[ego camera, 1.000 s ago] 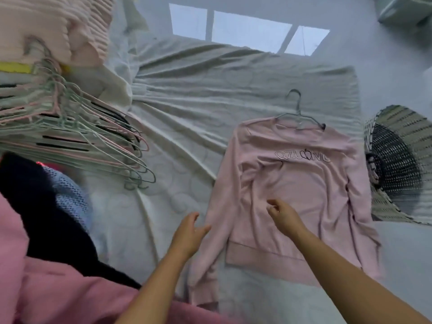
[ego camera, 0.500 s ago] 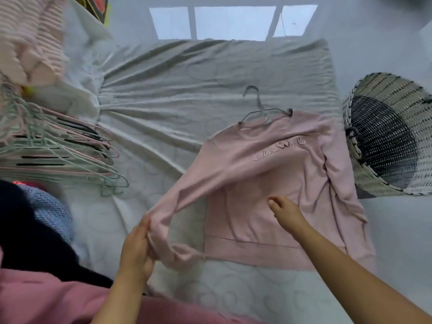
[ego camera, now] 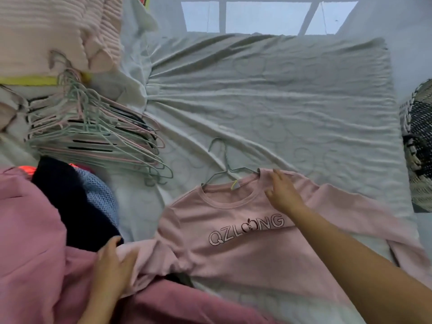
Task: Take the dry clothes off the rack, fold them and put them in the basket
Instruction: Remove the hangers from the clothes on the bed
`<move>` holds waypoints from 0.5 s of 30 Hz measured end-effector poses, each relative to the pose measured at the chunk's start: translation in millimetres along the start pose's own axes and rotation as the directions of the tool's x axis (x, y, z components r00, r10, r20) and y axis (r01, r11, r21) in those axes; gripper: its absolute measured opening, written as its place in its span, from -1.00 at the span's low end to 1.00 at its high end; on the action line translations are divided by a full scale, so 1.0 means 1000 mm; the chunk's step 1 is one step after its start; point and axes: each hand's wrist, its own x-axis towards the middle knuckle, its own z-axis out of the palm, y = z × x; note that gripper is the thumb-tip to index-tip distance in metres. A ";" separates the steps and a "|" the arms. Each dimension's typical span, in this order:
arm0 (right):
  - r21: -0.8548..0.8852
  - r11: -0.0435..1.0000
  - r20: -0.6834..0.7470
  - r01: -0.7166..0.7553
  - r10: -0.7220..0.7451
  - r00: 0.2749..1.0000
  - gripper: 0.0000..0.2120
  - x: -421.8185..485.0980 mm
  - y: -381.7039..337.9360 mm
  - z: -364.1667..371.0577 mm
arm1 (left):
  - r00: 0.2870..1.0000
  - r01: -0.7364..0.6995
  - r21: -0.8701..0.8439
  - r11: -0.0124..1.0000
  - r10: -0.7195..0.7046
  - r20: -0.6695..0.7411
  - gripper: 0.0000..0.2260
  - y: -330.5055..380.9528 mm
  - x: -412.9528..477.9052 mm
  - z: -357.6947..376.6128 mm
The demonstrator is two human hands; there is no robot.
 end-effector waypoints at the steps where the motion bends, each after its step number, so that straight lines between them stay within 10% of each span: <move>1: -0.045 0.999 0.013 0.016 -0.015 1.000 -0.49 0.012 -0.006 0.002 | 0.998 -0.030 -0.017 0.999 0.031 0.057 -0.52 0.013 0.000 0.010; 11: -0.285 0.950 0.292 0.127 -0.040 0.956 -0.67 0.007 -0.051 -0.004 | 0.939 0.039 -0.161 0.986 0.019 0.343 -0.94 0.040 0.000 0.052; 15: -0.055 0.968 0.364 0.244 -0.208 0.908 -0.79 -0.051 -0.079 0.001 | 0.942 0.083 -0.203 0.976 -0.010 0.334 -0.56 0.025 -0.011 0.035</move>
